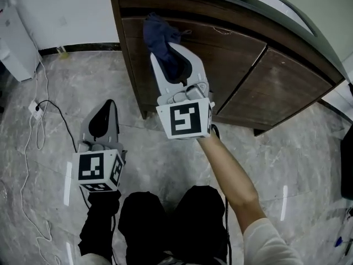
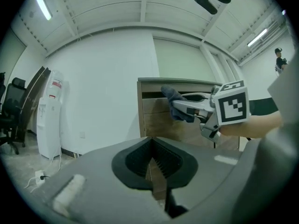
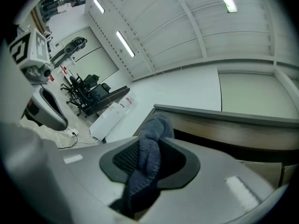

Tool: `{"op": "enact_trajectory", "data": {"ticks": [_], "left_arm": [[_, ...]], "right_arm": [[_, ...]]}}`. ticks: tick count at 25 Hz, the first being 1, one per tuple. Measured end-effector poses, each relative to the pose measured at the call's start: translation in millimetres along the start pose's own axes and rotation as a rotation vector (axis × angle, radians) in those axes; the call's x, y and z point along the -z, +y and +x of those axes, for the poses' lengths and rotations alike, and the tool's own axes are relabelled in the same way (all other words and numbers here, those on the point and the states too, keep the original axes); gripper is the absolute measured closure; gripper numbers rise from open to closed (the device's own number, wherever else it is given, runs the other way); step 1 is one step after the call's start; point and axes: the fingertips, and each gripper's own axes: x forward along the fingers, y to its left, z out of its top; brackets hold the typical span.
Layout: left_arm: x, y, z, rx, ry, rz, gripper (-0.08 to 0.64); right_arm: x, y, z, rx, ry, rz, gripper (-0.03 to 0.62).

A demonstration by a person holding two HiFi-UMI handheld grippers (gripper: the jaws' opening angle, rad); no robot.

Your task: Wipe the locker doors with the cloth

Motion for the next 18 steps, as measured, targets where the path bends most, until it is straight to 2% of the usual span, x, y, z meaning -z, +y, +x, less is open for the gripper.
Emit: {"op": "enact_trajectory", "data": {"ticks": [6, 12, 18], "left_arm": [[10.0, 16.1, -27.6, -0.017, 0.018, 0.027, 0.560], [14.0, 29.6, -41.6, -0.016, 0.032, 0.023, 0.560], [11.0, 39.0, -48.4, -0.024, 0.019, 0.023, 0.560]], "right_arm": [[10.5, 20.7, 41.9, 0.000, 0.034, -0.033, 0.483], [16.0, 42.4, 80.9, -0.037, 0.081, -0.048, 0.482], [19.7, 40.2, 85.2, -0.018, 0.104, -0.066, 0.482]]}}
